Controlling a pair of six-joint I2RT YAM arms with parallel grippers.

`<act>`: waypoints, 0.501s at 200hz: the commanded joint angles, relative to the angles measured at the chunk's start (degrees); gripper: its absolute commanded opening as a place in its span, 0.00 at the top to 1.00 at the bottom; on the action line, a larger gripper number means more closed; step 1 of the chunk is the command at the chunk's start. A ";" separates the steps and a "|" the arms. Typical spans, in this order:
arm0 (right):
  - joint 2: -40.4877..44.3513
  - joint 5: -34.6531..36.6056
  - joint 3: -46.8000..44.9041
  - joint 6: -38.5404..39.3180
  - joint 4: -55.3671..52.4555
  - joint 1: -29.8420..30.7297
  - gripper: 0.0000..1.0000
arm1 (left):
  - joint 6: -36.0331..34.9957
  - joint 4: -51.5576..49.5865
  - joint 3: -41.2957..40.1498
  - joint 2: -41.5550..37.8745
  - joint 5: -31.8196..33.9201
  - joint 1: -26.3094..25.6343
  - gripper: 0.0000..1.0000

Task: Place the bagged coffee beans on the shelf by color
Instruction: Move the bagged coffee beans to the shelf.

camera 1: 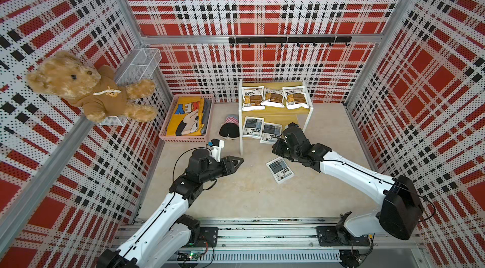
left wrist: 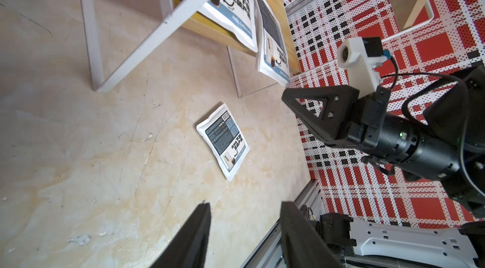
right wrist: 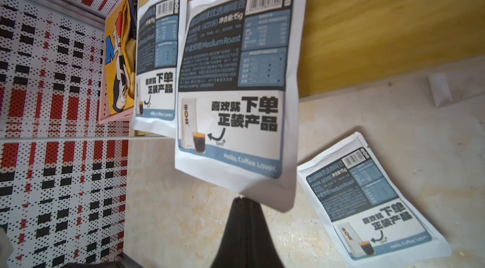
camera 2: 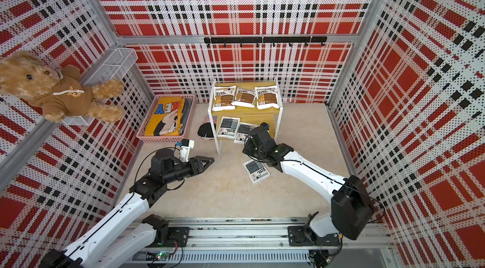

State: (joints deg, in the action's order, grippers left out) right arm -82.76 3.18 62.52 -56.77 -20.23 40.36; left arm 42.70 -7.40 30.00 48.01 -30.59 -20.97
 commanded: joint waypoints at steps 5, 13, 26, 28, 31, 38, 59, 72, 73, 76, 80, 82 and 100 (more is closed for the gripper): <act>-1.77 -0.84 2.76 2.34 0.73 -0.62 1.00 | -1.75 -0.73 0.52 -0.28 0.45 0.40 0.50; -2.30 -0.85 3.16 2.42 0.82 -0.70 1.00 | -1.80 -0.69 0.49 -0.31 0.53 0.41 0.50; -2.99 -0.98 3.77 2.63 1.01 -0.73 1.00 | -1.84 -0.82 0.29 -0.42 0.59 0.41 0.50; -3.12 -1.05 3.86 2.59 0.99 -0.74 1.00 | -1.83 -0.83 0.29 -0.38 0.61 0.41 0.50; -3.31 -1.07 4.04 2.65 0.94 -0.84 1.00 | -1.83 -0.79 0.28 -0.37 0.62 0.41 0.50; -3.54 -1.08 4.39 2.70 0.81 -0.88 1.00 | -1.92 -0.80 0.15 -0.50 0.67 0.41 0.50; -4.07 -1.16 4.80 2.77 0.66 -0.86 1.00 | -1.92 -0.78 0.08 -0.54 0.62 0.41 0.50; -3.94 -0.99 4.59 2.79 0.53 -0.90 1.00 | -2.07 -0.78 0.14 -0.53 0.62 0.41 0.50; -3.92 -0.98 4.56 2.80 0.49 -0.94 1.00 | -2.08 -0.78 0.14 -0.54 0.62 0.41 0.50; -3.84 -0.91 4.50 2.76 0.39 -0.98 1.00 | -2.11 -0.82 0.08 -0.54 0.62 0.41 0.50; -3.74 -0.90 4.39 2.78 0.37 -1.06 1.00 | -2.09 -0.78 0.09 -0.48 0.62 0.41 0.50; -3.66 -0.90 4.30 2.87 0.30 -1.11 1.00 | -2.09 -0.78 0.07 -0.51 0.64 0.41 0.50; -3.13 -1.24 3.97 2.89 0.38 -1.42 1.00 | -2.13 -0.83 -0.03 -0.55 0.62 0.41 0.50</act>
State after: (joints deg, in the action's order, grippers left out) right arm -86.26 2.17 66.48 -54.85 -19.86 39.42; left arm 41.78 -8.27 30.00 48.01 -30.52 -20.93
